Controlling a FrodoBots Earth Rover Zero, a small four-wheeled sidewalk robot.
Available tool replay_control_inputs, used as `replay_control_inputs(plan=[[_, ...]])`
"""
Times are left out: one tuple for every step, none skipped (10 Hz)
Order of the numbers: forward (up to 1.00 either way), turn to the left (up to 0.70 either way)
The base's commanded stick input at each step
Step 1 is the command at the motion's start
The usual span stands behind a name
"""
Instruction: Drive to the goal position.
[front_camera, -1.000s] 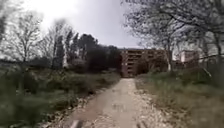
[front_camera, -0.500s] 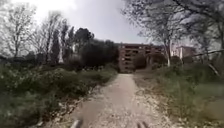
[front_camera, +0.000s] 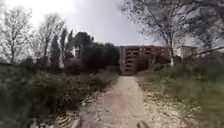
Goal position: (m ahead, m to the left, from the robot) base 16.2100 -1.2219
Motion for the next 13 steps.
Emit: replay_control_inputs(plan=[[1.0,-0.11],[1.0,-0.3],[1.0,-0.36],[1.0,0.0],[1.0,0.0],[1.0,0.0],[1.0,0.0],[1.0,0.0],[1.0,0.0],[1.0,0.0],[1.0,0.0],[1.0,0.0],[1.0,-0.07]])
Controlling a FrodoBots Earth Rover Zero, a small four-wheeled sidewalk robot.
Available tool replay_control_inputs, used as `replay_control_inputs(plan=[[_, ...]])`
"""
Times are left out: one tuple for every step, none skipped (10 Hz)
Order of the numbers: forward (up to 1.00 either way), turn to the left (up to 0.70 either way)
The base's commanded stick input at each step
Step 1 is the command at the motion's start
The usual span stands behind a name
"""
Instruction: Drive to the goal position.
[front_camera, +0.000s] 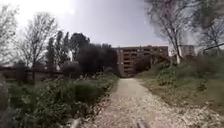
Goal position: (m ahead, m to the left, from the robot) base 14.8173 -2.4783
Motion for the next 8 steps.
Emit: replay_control_inputs(plan=[[1.0,-0.22],[1.0,-0.04],[1.0,0.0],[1.0,0.0],[1.0,0.0],[1.0,0.0],[1.0,0.0],[1.0,0.0]])
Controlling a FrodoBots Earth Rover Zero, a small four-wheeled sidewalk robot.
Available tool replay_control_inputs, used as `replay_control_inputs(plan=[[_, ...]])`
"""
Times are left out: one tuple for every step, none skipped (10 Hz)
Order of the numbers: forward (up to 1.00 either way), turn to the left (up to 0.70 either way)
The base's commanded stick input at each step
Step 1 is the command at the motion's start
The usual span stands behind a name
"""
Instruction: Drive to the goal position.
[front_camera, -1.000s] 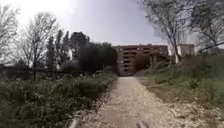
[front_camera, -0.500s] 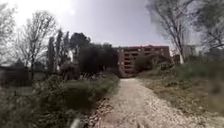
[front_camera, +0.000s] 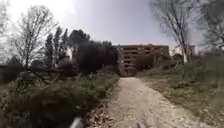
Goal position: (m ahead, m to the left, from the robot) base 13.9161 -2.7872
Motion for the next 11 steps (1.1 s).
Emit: replay_control_inputs(plan=[[1.0,0.0],[1.0,0.0],[1.0,0.0],[1.0,0.0],[1.0,0.0],[1.0,-0.01],[1.0,-0.03],[1.0,-0.19],[1.0,-0.32],[1.0,-0.13],[1.0,0.0]])
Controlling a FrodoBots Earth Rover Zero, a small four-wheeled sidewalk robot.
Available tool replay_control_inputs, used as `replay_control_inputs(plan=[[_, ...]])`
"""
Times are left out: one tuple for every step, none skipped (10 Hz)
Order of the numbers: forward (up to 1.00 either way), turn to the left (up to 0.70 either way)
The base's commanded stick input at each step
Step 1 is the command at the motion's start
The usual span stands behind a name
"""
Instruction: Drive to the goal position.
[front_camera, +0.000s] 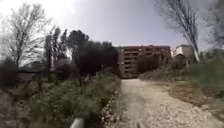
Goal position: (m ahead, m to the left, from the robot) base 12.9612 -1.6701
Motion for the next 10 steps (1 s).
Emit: replay_control_inputs(plan=[[1.0,0.0],[1.0,0.0],[1.0,0.0],[1.0,0.0],[1.0,0.0],[1.0,0.0],[1.0,0.0],[1.0,0.0],[1.0,0.0],[1.0,0.0]])
